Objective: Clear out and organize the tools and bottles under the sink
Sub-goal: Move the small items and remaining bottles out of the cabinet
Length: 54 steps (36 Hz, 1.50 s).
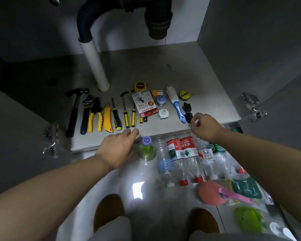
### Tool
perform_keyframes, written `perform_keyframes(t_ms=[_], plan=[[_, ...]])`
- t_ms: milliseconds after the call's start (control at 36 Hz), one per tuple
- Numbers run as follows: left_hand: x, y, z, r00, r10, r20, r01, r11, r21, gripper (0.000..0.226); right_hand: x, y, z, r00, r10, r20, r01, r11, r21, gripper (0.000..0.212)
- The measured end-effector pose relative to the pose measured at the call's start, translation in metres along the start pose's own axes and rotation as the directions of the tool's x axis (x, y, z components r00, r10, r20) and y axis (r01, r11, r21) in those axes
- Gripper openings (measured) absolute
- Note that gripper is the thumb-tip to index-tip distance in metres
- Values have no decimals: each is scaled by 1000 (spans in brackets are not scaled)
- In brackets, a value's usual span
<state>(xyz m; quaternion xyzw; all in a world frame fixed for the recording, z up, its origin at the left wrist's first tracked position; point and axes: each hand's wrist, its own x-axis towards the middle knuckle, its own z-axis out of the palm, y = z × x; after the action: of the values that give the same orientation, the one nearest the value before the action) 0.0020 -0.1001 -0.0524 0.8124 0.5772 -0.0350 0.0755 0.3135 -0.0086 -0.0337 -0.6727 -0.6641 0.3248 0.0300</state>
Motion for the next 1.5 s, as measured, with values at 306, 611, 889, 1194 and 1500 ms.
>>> perform_keyframes(t_ms=[306,611,889,1194,1500], plan=[[87,-5,-25,993,-105,50,116,925,-361,10,62,7,18,966,249,-71,-234,957,174,34],[129,26,-2,957,-281,72,192,426,-884,23,61,2,34,947,197,-252,-43,859,510,2],[135,43,-19,943,-309,125,142,33,-989,14,45,-32,12,965,-258,39,169,734,658,15],[126,24,6,896,-400,192,126,-186,-974,25,141,0,-18,996,-72,-54,58,973,-223,85],[114,22,-2,871,-467,155,103,-135,-985,26,127,5,12,966,-139,-217,28,893,-450,44]])
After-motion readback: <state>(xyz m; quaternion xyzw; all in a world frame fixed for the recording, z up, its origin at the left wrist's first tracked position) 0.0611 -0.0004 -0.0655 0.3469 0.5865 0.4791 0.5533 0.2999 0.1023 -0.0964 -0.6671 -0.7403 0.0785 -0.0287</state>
